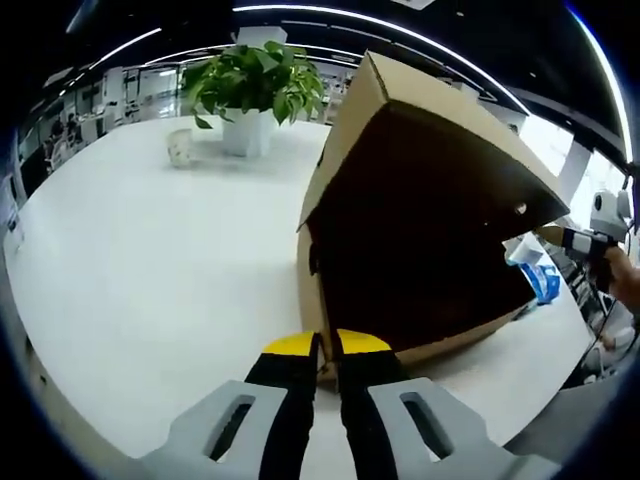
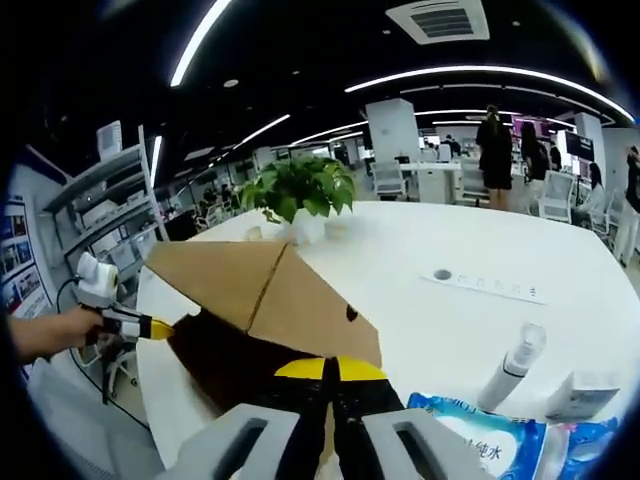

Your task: Operate the shoe box by opening the lid, removing the specified soft item, and placing it in the target area until the item is outside and the box remains undamaged.

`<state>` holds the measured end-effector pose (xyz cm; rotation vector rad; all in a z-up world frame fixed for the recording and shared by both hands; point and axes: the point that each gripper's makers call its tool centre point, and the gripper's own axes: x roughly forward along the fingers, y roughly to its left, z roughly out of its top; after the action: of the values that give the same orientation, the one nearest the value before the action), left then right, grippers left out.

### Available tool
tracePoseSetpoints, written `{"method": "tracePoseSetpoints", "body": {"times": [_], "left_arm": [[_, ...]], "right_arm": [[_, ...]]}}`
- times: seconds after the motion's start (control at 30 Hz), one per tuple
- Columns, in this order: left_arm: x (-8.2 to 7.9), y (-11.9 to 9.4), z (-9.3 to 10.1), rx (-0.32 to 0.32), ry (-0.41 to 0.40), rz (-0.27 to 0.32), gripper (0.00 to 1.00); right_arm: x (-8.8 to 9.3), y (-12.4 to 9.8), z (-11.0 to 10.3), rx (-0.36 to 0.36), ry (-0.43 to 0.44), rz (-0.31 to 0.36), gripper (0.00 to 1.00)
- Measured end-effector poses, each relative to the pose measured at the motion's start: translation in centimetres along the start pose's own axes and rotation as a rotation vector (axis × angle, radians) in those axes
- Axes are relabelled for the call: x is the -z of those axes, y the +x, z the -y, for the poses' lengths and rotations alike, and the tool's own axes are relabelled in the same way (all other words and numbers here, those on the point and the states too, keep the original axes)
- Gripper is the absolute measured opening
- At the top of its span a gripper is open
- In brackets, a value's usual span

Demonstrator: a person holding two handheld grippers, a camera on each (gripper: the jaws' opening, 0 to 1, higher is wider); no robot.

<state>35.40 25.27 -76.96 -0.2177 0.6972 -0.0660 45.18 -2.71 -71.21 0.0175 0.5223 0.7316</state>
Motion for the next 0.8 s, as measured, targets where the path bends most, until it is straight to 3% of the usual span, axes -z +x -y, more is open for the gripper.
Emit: {"method": "tracePoseSetpoints", "body": {"times": [0.2, 0.43, 0.8], "left_arm": [[-0.1, -0.1, 0.2, 0.001, 0.048, 0.003, 0.05], [-1.2, -1.1, 0.2, 0.005, 0.088, 0.061, 0.04], [-2.1, -2.3, 0.8, 0.036, 0.162, 0.119, 0.11]], "right_arm": [[1.2, -0.1, -0.2, -0.004, 0.005, -0.019, 0.0], [1.8, -0.2, -0.1, -0.001, -0.012, -0.02, 0.0], [3.3, -0.3, -0.8, -0.043, -0.043, -0.032, 0.0]]}}
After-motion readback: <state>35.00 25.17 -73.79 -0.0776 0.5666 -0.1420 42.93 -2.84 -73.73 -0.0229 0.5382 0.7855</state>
